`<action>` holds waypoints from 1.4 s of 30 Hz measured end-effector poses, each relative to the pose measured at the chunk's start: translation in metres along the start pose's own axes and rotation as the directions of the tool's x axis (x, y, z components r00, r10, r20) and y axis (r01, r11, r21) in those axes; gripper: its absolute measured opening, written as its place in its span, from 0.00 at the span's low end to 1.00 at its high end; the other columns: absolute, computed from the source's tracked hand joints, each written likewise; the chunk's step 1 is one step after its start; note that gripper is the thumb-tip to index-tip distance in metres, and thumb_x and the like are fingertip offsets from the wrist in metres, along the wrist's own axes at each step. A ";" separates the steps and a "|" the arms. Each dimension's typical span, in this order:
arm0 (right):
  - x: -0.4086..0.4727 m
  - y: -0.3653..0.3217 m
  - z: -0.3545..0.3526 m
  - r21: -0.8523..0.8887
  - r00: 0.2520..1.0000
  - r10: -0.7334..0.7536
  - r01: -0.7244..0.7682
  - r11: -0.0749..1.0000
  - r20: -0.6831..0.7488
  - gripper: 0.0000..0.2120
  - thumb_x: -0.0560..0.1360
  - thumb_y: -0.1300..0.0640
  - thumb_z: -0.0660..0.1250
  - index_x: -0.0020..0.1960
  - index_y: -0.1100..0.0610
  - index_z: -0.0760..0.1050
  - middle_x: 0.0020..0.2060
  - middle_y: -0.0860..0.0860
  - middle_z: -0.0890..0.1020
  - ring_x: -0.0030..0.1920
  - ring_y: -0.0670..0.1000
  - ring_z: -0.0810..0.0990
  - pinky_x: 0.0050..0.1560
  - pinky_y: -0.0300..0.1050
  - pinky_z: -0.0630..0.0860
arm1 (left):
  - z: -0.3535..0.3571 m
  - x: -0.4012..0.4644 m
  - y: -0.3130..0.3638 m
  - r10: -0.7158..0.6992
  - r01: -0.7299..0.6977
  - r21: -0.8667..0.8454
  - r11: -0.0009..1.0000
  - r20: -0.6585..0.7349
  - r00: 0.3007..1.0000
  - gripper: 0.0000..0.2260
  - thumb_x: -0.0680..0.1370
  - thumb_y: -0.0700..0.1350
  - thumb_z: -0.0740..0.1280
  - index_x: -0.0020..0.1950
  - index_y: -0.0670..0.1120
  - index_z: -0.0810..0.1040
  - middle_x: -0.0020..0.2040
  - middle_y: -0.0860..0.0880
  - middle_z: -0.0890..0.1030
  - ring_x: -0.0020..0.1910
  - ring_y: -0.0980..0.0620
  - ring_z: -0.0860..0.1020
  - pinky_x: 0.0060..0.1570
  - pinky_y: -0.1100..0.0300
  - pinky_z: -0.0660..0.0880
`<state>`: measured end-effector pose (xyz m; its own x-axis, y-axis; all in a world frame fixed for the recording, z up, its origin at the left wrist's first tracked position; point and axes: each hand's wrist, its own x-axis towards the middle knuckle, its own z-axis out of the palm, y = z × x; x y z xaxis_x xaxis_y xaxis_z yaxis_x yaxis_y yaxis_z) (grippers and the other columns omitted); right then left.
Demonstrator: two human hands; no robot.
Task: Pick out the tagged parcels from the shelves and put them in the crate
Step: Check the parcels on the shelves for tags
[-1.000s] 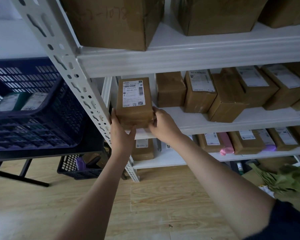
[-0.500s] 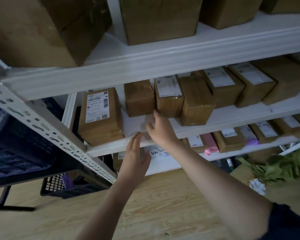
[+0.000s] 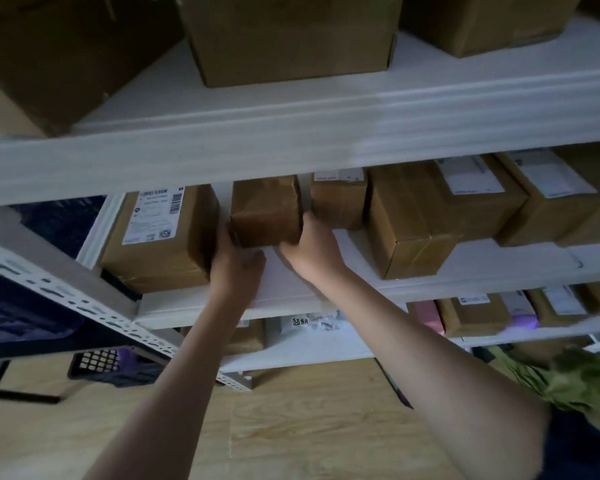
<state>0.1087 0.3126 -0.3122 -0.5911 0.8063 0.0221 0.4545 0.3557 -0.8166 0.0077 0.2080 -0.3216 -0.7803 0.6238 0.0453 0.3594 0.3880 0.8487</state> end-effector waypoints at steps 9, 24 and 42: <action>-0.017 0.008 -0.003 -0.021 0.999 -0.038 0.038 0.999 0.010 0.16 0.75 0.53 0.73 0.58 0.59 0.75 0.48 0.52 0.80 0.45 0.50 0.79 0.35 0.32 0.67 | -0.003 -0.020 -0.002 0.044 -0.043 -0.065 0.997 0.012 0.999 0.16 0.77 0.39 0.68 0.63 0.48 0.70 0.44 0.51 0.78 0.41 0.57 0.77 0.39 0.59 0.74; -0.126 0.007 -0.017 0.079 0.991 -0.011 0.021 0.997 -0.130 0.38 0.73 0.54 0.77 0.77 0.50 0.61 0.65 0.50 0.73 0.62 0.49 0.78 0.60 0.45 0.80 | -0.045 -0.103 -0.001 0.201 -0.209 0.011 0.978 0.225 0.953 0.42 0.76 0.43 0.74 0.82 0.52 0.50 0.56 0.55 0.79 0.49 0.61 0.80 0.40 0.78 0.73; -0.130 0.008 -0.022 -0.018 0.993 -0.103 0.103 0.995 -0.049 0.31 0.77 0.58 0.72 0.76 0.52 0.65 0.66 0.43 0.75 0.62 0.35 0.72 0.64 0.32 0.70 | -0.057 -0.082 0.045 0.509 -0.632 0.524 0.571 0.378 0.774 0.40 0.76 0.48 0.74 0.82 0.55 0.54 0.81 0.44 0.52 0.74 0.37 0.66 0.66 0.43 0.73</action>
<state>0.2040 0.2207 -0.3092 -0.6019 0.7872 0.1344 0.4033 0.4449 -0.7996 0.0589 0.1361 -0.2571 -0.2272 0.9364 0.2675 0.9664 0.1830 0.1805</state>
